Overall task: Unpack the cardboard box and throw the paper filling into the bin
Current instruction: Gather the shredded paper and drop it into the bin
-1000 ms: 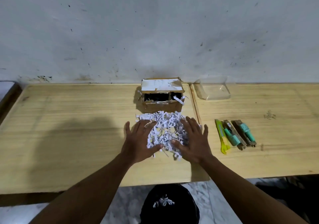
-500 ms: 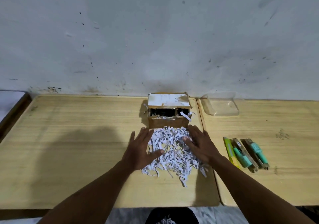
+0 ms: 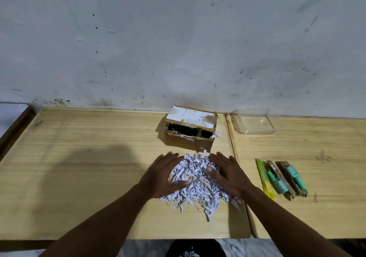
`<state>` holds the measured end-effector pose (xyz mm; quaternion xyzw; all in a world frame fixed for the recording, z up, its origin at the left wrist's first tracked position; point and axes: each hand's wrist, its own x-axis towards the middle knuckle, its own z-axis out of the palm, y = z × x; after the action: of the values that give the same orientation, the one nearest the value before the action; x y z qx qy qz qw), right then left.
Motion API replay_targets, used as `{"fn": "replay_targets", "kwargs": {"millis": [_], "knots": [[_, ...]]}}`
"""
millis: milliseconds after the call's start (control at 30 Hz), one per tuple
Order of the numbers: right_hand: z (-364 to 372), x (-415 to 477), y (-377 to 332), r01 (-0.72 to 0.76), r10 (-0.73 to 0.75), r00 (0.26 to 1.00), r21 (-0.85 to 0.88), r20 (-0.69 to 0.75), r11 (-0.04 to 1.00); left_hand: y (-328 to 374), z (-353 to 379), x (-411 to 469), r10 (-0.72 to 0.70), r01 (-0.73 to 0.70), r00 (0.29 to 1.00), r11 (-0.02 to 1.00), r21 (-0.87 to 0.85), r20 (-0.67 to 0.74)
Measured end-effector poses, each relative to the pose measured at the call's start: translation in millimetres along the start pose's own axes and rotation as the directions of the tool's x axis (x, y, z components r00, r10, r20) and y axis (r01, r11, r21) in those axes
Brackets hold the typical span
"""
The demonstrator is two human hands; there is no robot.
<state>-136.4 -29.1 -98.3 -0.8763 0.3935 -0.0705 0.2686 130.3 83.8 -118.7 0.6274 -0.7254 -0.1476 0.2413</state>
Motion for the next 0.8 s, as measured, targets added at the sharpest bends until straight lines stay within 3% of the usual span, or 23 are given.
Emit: {"fn": "replay_targets", "kwargs": {"millis": [133,267,333,433,533,667,800], "knots": [[-13.4,-15.8,-6.9,0.082,-0.077,0.995,0.073,-0.066,0.994,-1.5,-7.5,-10.0,0.042,-0.041,0.999,0.999,-0.028,0.011],[-24.3,1.9,7.7,-0.115,0.177,0.968,0.309,-0.178,0.944,-1.9,-14.2,-5.7,-0.007,0.006,0.999,1.0,-0.015,-0.032],[-27.5,17.7,14.6,-0.16,0.235,0.952,0.338,-0.194,0.927,-0.9,-13.4,0.9,-0.018,0.017,0.998,1.0,-0.017,-0.054],[-33.8,46.2,20.2,-0.194,0.26,0.943,0.294,-0.205,0.936,-0.1,-8.6,11.3,-0.019,0.017,0.998,1.0,-0.024,-0.065],[-35.1,73.8,35.1,-0.228,0.256,0.959,0.208,-0.119,0.951,-0.5,-3.4,19.0,-0.054,0.053,0.998,0.998,-0.029,-0.042],[-33.4,82.8,39.5,-0.141,0.142,0.989,-0.022,0.031,0.99,-2.5,-0.6,22.6,-0.065,0.064,0.998,0.997,-0.039,-0.011],[-30.4,53.1,26.9,-0.058,0.059,0.996,-0.02,0.06,0.998,-4.1,-1.0,14.4,-0.053,0.054,0.999,0.997,-0.06,0.008]]}}
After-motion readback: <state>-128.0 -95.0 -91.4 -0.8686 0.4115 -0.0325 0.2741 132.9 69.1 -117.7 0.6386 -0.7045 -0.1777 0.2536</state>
